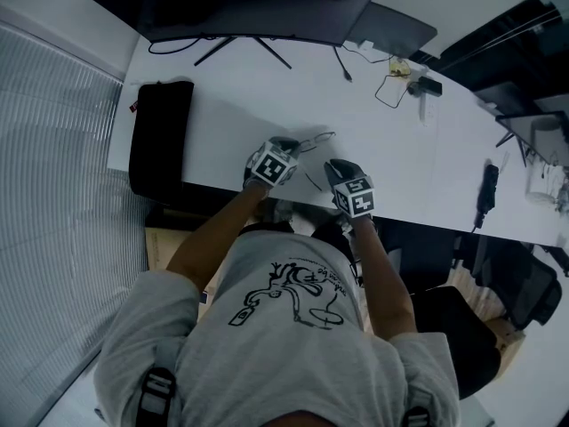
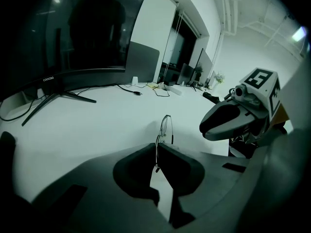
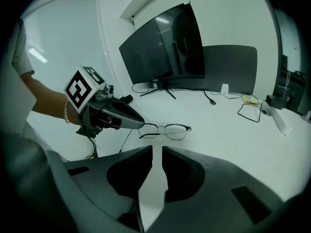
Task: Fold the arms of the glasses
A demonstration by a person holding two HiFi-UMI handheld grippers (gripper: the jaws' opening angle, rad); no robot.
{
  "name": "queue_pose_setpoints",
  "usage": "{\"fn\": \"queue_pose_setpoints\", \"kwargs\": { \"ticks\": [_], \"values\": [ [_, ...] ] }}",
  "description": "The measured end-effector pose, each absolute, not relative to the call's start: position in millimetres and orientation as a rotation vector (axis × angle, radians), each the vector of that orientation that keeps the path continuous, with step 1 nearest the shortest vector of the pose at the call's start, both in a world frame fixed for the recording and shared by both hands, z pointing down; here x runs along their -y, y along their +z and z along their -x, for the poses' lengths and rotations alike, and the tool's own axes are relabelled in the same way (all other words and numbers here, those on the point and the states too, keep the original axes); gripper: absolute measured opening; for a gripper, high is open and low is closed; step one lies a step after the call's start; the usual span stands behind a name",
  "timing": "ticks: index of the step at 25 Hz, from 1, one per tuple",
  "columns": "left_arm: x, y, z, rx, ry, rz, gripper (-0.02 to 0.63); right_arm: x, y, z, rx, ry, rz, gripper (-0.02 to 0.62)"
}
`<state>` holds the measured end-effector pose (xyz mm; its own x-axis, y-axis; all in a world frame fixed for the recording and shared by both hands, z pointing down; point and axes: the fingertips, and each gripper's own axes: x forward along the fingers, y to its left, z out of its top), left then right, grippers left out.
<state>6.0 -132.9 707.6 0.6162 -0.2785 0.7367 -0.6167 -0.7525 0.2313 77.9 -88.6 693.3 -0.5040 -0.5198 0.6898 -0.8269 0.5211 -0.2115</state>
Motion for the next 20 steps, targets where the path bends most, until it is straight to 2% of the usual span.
{"fn": "queue_pose_setpoints", "kwargs": {
  "ticks": [6, 20],
  "values": [
    [135.5, 706.3, -7.0, 0.734, 0.982, -2.402, 0.034, 61.4, 690.1, -60.1, 2.227, 0.717, -1.007, 0.202],
    [134.8, 708.4, -11.7, 0.742, 1.007, -2.451, 0.034, 35.8, 732.4, -54.3, 2.116, 0.678, -1.028, 0.333]
  ]
}}
